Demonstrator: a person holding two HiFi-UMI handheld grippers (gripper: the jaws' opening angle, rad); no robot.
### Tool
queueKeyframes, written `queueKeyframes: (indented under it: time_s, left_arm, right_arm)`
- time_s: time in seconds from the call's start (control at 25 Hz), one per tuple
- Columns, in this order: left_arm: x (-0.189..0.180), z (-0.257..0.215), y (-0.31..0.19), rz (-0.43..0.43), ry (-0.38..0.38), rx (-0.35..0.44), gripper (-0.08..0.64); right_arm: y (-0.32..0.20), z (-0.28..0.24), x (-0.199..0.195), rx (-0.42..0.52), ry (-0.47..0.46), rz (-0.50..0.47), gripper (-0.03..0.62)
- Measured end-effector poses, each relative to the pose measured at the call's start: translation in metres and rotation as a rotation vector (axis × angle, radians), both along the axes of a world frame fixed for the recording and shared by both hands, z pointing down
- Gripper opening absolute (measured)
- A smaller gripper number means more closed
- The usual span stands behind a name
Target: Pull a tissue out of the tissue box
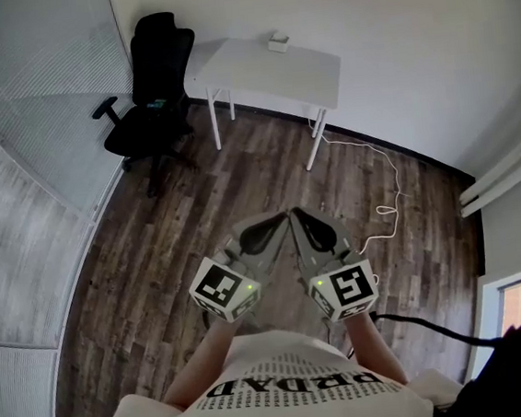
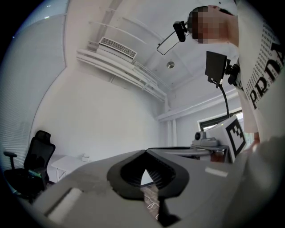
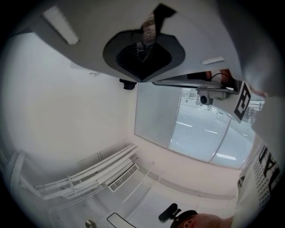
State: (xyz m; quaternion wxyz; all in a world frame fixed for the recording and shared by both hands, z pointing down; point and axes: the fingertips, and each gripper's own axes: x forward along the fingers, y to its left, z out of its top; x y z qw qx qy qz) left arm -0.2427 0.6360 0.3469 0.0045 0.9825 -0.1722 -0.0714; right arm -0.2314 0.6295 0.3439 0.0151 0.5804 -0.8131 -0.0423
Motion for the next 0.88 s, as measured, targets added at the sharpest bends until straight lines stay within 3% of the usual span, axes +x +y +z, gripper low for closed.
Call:
queueKeyframes:
  time_s: [0.48, 0.88]
  left_arm:
    - [-0.012, -0.007, -0.103, 0.027, -0.008, -0.012, -0.009]
    - [-0.011, -0.010, -0.174, 0.093, -0.020, 0.016, -0.009]
  right_arm:
    - [-0.103, -0.012, -0.013, -0.006, 0.014, 0.021, 0.008]
    - [-0.173, -0.013, -0.011, -0.002, 0.004, 0.091, 0.008]
